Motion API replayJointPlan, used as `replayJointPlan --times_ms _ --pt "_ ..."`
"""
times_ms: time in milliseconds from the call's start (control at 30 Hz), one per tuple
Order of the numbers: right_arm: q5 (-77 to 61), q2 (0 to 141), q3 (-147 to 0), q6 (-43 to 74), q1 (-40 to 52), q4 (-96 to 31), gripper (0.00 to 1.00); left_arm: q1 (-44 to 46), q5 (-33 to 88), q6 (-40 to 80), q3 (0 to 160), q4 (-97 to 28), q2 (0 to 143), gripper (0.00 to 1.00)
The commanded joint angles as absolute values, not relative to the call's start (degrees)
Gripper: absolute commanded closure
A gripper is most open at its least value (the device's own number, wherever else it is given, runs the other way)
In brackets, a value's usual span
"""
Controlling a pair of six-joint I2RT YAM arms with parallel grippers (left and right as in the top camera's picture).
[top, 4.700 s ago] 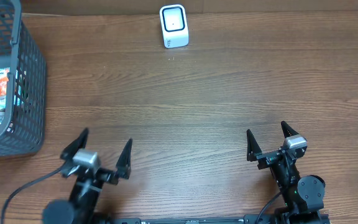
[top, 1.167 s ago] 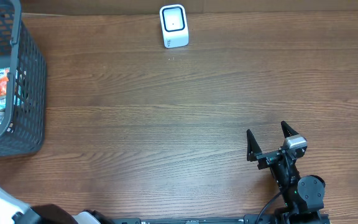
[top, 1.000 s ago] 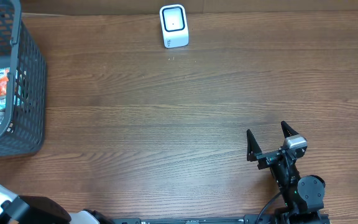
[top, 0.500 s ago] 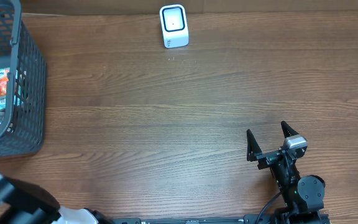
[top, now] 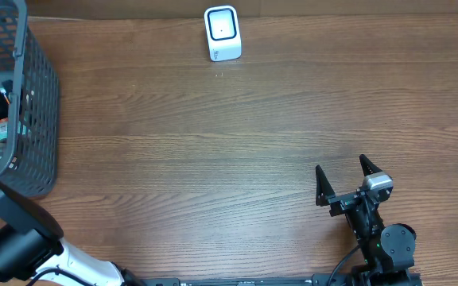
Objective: Scan the item barcode
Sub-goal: 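Lower the left gripper into the basket and grasp the Kleenex tissue pack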
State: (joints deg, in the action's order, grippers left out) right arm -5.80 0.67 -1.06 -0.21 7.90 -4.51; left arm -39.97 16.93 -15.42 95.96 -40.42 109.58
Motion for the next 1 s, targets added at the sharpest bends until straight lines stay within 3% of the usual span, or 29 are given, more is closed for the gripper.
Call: replayJointPlan --times_ms 0,433,767,967 --pt "-6.09 0.16 -0.47 -0.30 7.70 -4.23 0.00 -39.00 16.82 -16.78 97.27 -39.35 111.70 0.00" --pt "-6.09 0.16 -0.47 -0.27 7.70 -4.23 0.00 -37.85 14.44 -16.73 97.27 -38.92 120.53 0.01" --pt "-6.09 0.16 -0.47 -0.30 7.70 -4.23 0.00 -37.85 14.55 -16.71 97.27 -40.40 121.38 0.46" --pt "-6.11 0.16 -0.47 -0.30 7.70 -4.23 0.00 -37.95 12.67 -16.71 97.45 -40.42 119.26 0.55"
